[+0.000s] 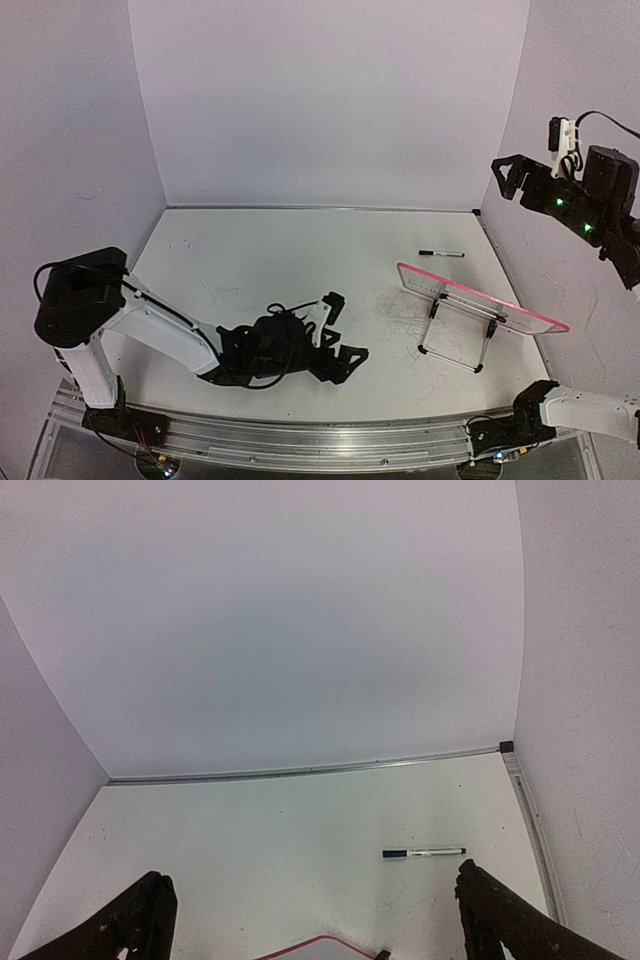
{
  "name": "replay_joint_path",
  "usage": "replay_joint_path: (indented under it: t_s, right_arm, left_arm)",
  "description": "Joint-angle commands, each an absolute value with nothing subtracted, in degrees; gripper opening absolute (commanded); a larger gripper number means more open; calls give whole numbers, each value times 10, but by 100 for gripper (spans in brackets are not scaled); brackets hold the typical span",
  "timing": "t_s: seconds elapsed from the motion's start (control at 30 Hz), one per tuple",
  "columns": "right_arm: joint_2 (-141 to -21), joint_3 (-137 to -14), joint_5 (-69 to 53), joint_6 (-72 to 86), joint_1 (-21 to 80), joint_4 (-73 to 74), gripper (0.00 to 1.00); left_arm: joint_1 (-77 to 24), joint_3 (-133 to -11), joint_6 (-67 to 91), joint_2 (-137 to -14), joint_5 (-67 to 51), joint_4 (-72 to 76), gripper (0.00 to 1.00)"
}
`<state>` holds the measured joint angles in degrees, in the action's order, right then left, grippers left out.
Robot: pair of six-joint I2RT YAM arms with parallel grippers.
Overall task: Write a sentence on the whiteboard
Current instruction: Adjust the whiteboard at the center of the board.
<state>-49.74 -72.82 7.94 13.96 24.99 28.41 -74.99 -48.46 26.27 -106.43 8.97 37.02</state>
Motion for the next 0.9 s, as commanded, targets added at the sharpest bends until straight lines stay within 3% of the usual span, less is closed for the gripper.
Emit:
replay_joint_path:
  t_s: [0.0,0.13,0.47,0.87]
  right_arm:
    - [-490,-737,73,148,248,299,98]
    - [-491,-735,59,147,248,308,98]
    - [-574,-731,-113,-25,259,412,94]
    - [-694,-759,-28,-82,410,495,83]
  left_arm:
    - [-767,-578,243,-1133,137,431,85]
    - [-771,-612,258,-1153,202,431,87]
    - [-758,-588,249,-1082,107,431,91]
    - [-698,-491,311,-942,71,430,96]
